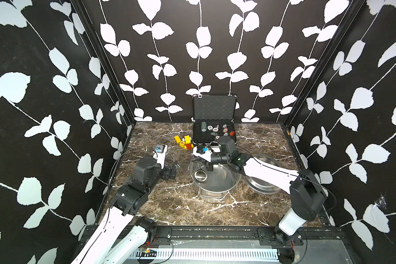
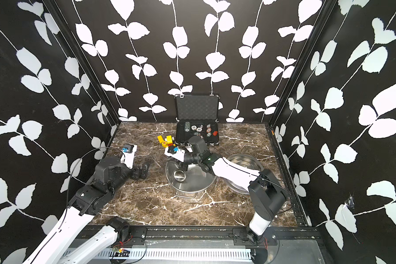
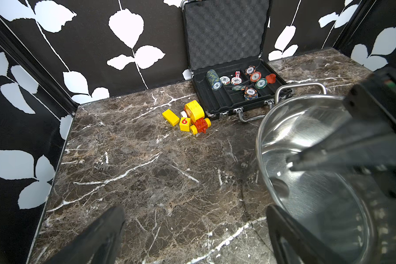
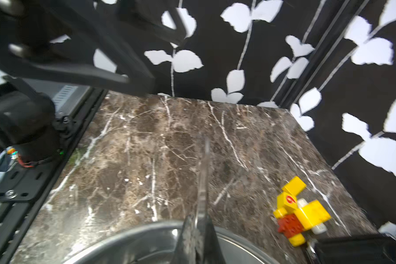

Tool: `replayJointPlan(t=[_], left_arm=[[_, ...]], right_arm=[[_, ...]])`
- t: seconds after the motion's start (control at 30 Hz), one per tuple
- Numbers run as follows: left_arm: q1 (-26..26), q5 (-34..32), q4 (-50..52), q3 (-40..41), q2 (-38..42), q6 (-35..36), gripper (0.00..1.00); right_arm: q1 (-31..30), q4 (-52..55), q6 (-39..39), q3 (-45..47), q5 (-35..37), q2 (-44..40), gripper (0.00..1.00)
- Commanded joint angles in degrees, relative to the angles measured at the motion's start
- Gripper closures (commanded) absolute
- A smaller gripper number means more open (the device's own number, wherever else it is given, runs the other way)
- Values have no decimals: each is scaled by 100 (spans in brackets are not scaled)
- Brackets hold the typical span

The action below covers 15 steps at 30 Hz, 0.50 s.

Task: Stir the soup with a spoon
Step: Stir the soup in the pan with a stick.

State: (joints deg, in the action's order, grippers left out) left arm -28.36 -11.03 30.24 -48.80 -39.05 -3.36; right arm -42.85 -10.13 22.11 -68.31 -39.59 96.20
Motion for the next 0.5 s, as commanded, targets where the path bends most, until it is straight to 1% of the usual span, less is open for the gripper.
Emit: replayJointPlan(t=[0.0, 0.1, 0.17, 0.37, 0.47], left_arm=[[-12, -62, 80, -25, 90, 44, 1], [-16, -50, 62, -36, 73, 52, 1], [-13, -41, 53, -57, 48, 69, 1], [-16, 17, -97, -49, -86, 78, 1], [-13, 112, -172, -53, -199, 59, 1]], right_arm=[[303, -730, -285, 25, -275, -82, 100], [610, -841, -398, 352, -262, -376, 100], [808, -808, -385, 646, -209, -713, 100], [1436, -386, -277, 1585, -7, -1866, 100], [1647, -143, -229, 1969, 95, -2375, 100]])
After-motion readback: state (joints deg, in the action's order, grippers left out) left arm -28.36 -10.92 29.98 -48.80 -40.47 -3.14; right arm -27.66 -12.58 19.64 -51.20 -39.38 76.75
